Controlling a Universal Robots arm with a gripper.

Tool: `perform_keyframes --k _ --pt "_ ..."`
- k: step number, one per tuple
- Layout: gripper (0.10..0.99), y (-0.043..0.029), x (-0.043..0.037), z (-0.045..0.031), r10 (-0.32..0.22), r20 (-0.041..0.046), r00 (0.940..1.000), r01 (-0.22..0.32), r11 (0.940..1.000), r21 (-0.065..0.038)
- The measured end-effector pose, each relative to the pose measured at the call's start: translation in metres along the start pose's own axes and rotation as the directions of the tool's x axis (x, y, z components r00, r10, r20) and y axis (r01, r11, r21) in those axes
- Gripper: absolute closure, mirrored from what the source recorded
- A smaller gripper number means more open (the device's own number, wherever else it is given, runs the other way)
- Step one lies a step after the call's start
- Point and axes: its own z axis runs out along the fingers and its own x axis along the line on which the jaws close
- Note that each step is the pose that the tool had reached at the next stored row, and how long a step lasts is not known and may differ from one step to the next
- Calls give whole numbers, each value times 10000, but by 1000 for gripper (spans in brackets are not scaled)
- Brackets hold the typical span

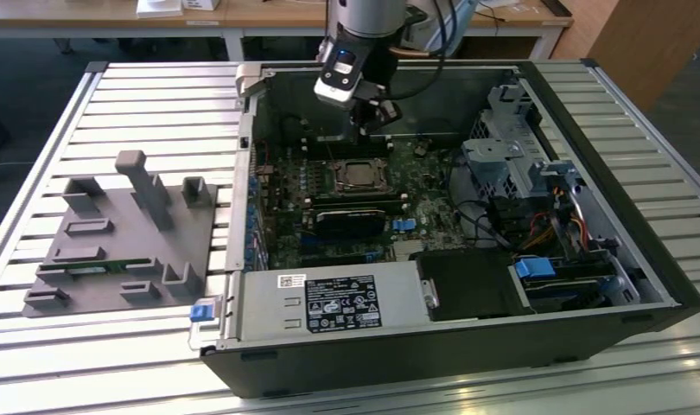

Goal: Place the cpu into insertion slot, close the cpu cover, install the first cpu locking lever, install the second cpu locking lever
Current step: 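Install the first cpu locking lever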

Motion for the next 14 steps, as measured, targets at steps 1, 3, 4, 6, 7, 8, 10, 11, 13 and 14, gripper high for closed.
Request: perform_keyframes --k 1,3,4,6,7,8,10,11,13,14 --pt "965 0 0 0 -97 -2 10000 97 10000 0" --pt "965 0 0 0 -373 -9 9993 373 9993 1" --pt "965 0 0 1 -569 -14 9984 569 9984 2" --pt "965 0 0 1 -928 -22 9957 928 9957 2" --pt "965 0 0 2 -1111 -26 9938 1111 9938 4" --pt "965 0 0 2 -1290 -30 9916 1290 9916 5" --pt "965 0 0 3 -1645 -38 9864 1645 9864 6" --pt "965 0 0 4 -1823 -43 9832 1823 9832 5" --pt "965 0 0 5 -2169 -51 9762 2169 9762 5" --pt "965 0 0 5 -2338 -55 9723 2338 9723 5"
